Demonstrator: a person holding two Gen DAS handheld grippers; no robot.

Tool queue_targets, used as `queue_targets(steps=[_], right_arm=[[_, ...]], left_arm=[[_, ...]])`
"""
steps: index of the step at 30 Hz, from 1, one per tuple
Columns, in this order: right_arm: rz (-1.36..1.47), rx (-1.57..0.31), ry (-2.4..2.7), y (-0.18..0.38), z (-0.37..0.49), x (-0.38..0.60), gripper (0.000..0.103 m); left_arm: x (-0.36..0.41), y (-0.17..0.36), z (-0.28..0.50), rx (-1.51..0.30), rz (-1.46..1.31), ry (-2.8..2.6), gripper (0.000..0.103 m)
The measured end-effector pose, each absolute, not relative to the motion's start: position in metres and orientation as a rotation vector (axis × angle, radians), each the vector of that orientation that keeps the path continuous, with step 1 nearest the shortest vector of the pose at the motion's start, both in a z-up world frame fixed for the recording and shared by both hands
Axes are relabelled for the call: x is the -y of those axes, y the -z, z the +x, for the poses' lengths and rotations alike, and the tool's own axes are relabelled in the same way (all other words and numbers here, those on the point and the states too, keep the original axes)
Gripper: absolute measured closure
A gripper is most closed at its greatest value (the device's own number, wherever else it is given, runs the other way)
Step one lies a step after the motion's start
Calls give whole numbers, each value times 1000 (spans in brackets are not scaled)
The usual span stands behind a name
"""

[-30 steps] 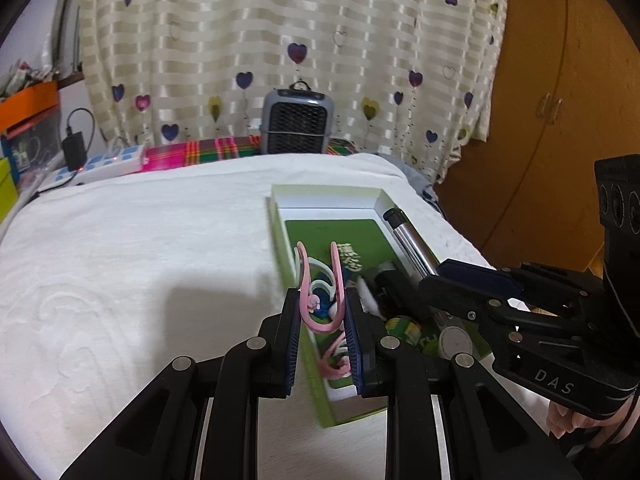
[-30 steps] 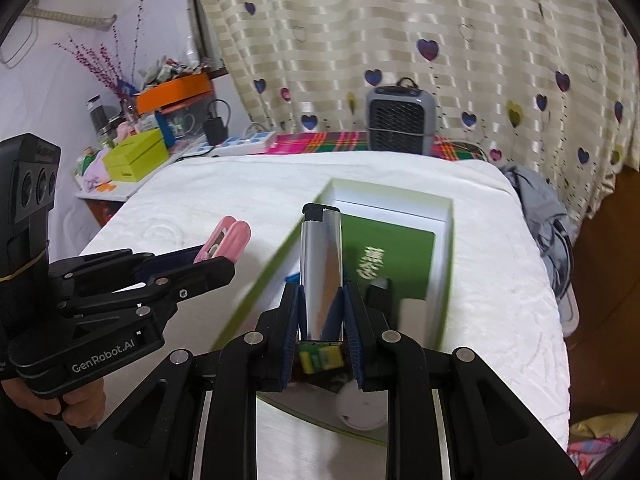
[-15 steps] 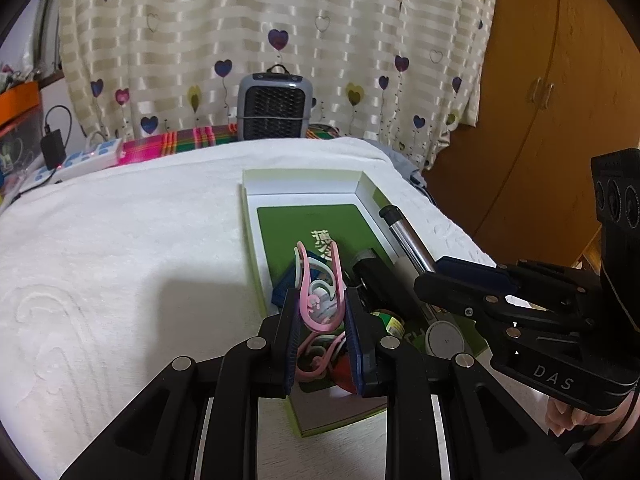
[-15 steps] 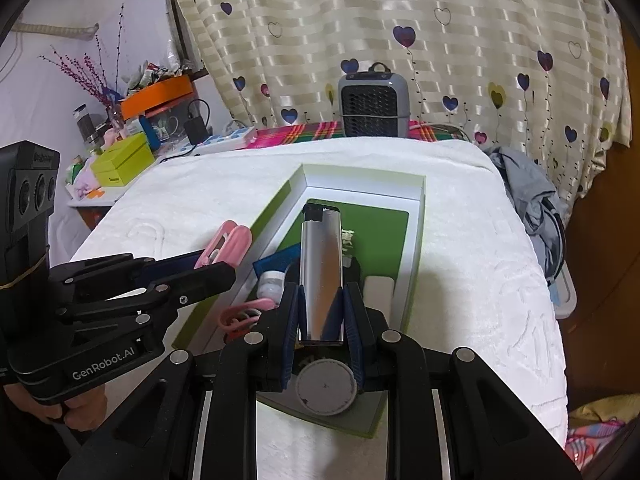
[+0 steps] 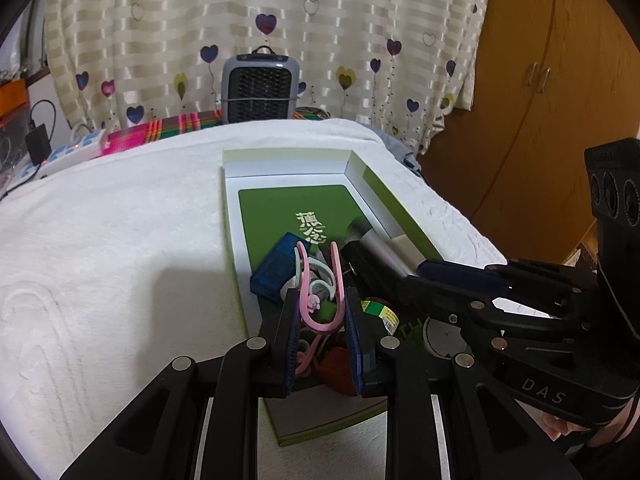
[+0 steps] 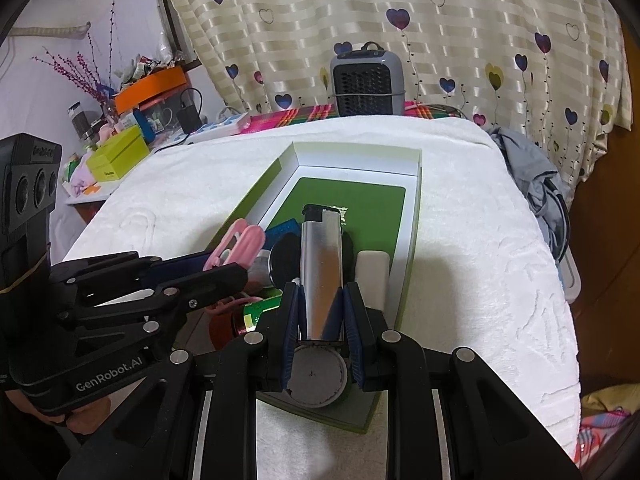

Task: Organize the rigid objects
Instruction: 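Lower the clip and silver case into the box and open both grippers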

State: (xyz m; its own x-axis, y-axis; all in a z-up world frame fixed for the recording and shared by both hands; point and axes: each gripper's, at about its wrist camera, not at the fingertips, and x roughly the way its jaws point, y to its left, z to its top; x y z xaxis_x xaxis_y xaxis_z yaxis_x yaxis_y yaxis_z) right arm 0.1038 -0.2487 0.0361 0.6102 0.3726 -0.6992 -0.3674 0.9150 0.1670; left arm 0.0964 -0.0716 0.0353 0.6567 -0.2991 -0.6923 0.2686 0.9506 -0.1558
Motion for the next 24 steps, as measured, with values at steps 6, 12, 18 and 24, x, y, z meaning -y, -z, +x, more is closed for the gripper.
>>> queue_targets(steps=[6, 12, 18, 24], right_arm=[[0, -815, -442, -34, 105, 244, 80], [-2, -816, -444, -34, 106, 243, 79], [-1, -836, -435, -32, 108, 242, 78], [-6, -820, -426, -37, 104, 244, 77]], left_arm=[[76, -30, 101, -808, -35, 327, 83], [78, -28, 105, -814, -39, 327, 83], [78, -28, 108, -822, -56, 336, 83], [76, -32, 107, -809, -63, 344, 82]])
